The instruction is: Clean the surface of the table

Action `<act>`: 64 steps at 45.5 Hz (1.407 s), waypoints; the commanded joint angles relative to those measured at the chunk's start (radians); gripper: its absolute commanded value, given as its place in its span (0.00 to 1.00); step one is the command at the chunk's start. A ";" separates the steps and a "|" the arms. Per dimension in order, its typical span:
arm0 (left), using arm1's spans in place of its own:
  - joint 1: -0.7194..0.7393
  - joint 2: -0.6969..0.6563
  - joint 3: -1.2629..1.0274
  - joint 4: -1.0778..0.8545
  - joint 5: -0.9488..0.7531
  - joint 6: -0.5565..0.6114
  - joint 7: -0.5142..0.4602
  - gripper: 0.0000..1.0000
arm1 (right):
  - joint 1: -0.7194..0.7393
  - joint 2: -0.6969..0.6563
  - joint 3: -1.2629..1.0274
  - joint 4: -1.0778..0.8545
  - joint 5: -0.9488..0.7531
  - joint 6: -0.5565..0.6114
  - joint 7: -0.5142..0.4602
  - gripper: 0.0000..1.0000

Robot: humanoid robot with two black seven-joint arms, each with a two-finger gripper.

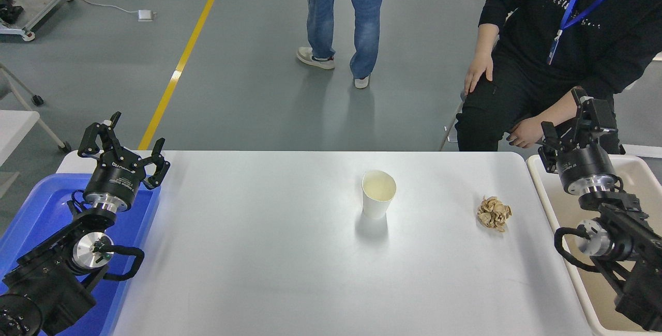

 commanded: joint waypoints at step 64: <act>0.000 -0.001 0.000 0.000 0.000 0.000 0.000 1.00 | -0.009 -0.026 -0.008 -0.003 -0.002 0.001 0.000 0.99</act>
